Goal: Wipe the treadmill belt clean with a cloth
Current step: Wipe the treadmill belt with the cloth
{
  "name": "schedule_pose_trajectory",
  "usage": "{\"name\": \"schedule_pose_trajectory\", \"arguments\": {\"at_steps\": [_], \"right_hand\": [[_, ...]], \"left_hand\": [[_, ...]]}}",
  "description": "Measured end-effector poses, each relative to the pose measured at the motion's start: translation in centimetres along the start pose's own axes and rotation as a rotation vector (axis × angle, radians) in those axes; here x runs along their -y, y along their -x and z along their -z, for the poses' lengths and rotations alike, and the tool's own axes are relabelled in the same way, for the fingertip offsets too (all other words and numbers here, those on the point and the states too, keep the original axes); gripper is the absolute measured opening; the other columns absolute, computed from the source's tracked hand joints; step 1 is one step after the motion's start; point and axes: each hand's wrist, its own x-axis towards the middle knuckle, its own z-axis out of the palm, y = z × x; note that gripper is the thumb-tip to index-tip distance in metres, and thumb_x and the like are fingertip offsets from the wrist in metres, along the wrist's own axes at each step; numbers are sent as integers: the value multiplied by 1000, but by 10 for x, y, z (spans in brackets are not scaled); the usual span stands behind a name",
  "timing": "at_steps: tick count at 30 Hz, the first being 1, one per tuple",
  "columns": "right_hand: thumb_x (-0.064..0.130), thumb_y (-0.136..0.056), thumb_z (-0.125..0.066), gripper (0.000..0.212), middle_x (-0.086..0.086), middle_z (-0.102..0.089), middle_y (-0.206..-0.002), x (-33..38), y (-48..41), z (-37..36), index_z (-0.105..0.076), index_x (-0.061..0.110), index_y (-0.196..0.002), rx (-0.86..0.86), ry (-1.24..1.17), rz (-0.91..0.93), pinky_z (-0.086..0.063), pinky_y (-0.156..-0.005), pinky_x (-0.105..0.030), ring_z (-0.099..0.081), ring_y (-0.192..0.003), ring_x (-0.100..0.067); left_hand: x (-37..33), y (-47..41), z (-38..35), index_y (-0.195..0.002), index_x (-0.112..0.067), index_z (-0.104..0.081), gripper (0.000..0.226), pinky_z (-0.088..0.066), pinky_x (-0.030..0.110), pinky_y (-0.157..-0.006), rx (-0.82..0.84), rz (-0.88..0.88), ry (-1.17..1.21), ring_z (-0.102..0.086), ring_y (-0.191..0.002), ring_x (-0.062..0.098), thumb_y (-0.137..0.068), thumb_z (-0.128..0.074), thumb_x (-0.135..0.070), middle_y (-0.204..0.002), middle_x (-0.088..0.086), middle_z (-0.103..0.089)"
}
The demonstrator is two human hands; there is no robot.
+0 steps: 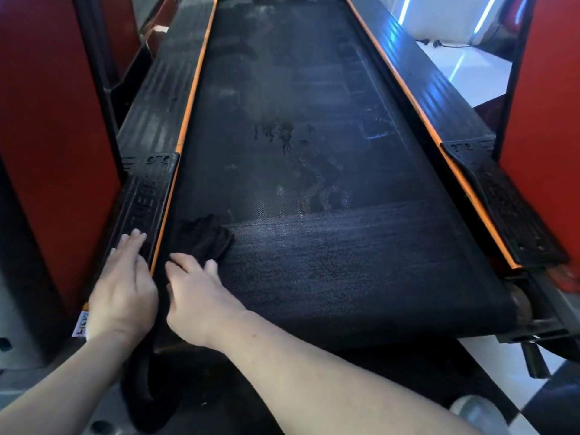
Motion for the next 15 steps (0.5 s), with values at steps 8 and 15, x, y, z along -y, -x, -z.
{"name": "schedule_pose_trajectory", "arguments": {"at_steps": [8,15], "right_hand": [[10,-100,-51,45,7,-24,-153,-25,5,1,-42,7,-144,-112,106,87,-42,-106,-41,-31,-122,-28],[14,-104,-43,42,12,-29,-152,-58,35,32,-43,10,-146,-189,145,57,-35,-110,-32,-34,-119,-23]], "left_hand": [[11,-8,-6,-148,-8,-41,49,-10,31,-123,68,-40,-136,-20,-149,14,-99,-34,-4,-159,3,-31],[11,-9,-7,-149,-8,-39,50,-11,32,-123,97,-57,-220,-19,-150,15,-99,-33,-9,-160,4,-29]]}}
